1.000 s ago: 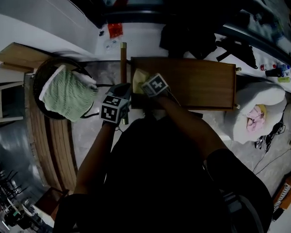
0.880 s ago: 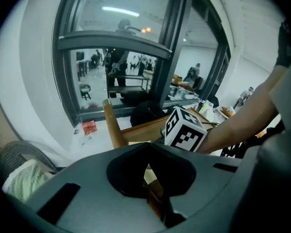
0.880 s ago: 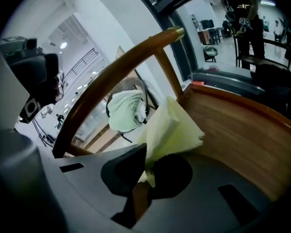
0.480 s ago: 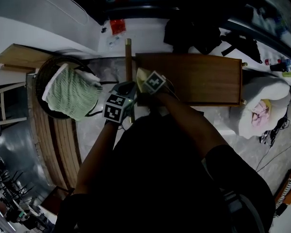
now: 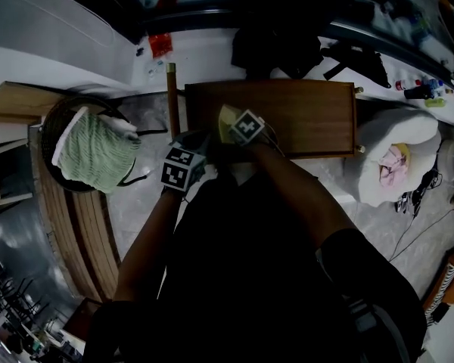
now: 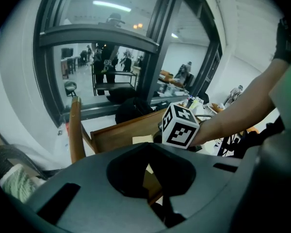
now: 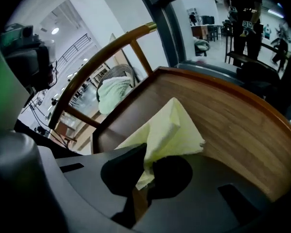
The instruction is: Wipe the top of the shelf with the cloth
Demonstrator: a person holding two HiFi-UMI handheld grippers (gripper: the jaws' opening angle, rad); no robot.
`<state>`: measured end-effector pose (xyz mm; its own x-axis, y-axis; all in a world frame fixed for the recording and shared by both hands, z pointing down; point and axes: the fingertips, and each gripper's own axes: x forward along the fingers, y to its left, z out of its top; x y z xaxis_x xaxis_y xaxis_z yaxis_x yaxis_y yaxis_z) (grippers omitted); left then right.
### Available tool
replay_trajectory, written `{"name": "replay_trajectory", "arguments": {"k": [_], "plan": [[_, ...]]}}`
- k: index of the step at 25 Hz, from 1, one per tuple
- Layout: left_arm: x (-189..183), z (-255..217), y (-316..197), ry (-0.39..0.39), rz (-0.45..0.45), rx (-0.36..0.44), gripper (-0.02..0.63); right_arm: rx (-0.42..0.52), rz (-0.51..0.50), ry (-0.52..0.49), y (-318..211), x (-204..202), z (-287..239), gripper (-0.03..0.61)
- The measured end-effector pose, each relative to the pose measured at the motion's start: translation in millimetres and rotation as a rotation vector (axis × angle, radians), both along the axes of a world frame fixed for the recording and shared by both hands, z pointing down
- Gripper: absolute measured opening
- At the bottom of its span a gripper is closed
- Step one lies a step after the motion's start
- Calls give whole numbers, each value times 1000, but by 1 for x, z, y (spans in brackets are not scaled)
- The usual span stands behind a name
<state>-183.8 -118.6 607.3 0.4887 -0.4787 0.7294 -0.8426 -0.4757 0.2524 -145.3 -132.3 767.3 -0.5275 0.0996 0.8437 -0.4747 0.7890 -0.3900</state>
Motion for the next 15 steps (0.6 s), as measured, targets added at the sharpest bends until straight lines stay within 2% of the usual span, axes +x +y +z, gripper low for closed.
{"name": "replay_trajectory", "arguments": {"k": [5, 8, 12, 15], "plan": [[44, 6, -9, 14, 24, -6, 6, -23, 54, 90, 0, 74, 4, 31], [74, 9, -15, 24, 36, -13, 6, -10, 77, 37, -7, 98, -2, 31], [114, 13, -19, 34, 68, -21, 6, -14, 110, 71, -12, 142, -1, 31], [143, 15, -17, 36, 107, -31, 6, 14, 127, 50, -20, 163, -4, 31]]}}
